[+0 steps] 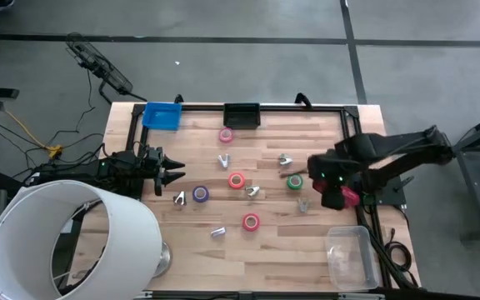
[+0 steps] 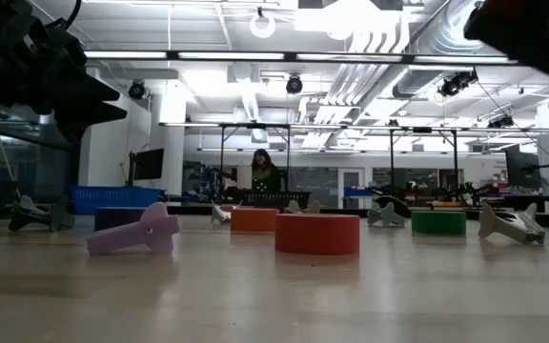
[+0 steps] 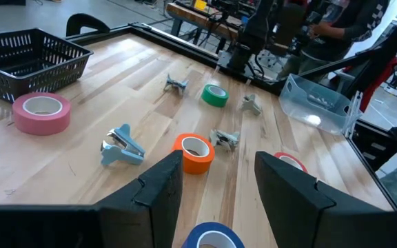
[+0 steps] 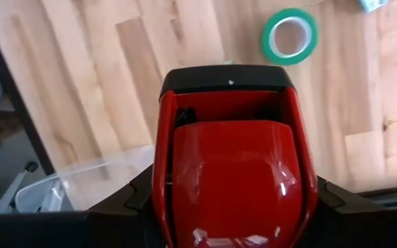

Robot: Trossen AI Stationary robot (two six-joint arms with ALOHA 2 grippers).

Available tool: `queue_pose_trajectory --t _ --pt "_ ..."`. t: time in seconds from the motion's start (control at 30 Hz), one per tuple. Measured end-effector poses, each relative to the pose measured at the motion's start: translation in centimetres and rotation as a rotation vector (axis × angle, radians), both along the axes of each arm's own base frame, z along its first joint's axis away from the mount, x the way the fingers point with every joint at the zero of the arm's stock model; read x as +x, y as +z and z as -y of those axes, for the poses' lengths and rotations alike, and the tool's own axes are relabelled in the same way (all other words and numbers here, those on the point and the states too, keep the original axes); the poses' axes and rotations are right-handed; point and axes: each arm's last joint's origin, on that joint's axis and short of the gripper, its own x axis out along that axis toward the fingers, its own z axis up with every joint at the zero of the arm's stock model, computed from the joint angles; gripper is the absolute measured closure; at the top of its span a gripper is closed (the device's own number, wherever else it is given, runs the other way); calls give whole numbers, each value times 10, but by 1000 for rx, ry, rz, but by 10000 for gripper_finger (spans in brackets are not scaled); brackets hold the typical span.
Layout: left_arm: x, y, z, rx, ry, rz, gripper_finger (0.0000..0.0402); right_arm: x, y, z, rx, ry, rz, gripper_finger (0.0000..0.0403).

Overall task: Pick and place Stapler, Stapler remover, tape
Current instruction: Put the red stapler into the transparent bin

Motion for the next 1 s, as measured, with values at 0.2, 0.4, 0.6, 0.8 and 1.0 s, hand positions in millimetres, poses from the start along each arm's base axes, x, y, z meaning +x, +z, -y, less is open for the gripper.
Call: queue_pose_trajectory --t 0.2,0.4,0.6,0.8,1.0 --pt "0 0 0 0 0 0 224 -7 0 -26 23 -40 -23 210" --pt "0 0 0 0 0 0 224 -14 0 -45 56 -206 -60 210" --pt "0 0 0 0 0 0 224 -14 1 -64 111 -417 -37 210" --pt "0 0 0 0 0 0 224 -16 -8 -85 70 -605 -67 210" --pt "0 0 0 0 0 0 224 -18 -19 -108 40 -762 -118 210"
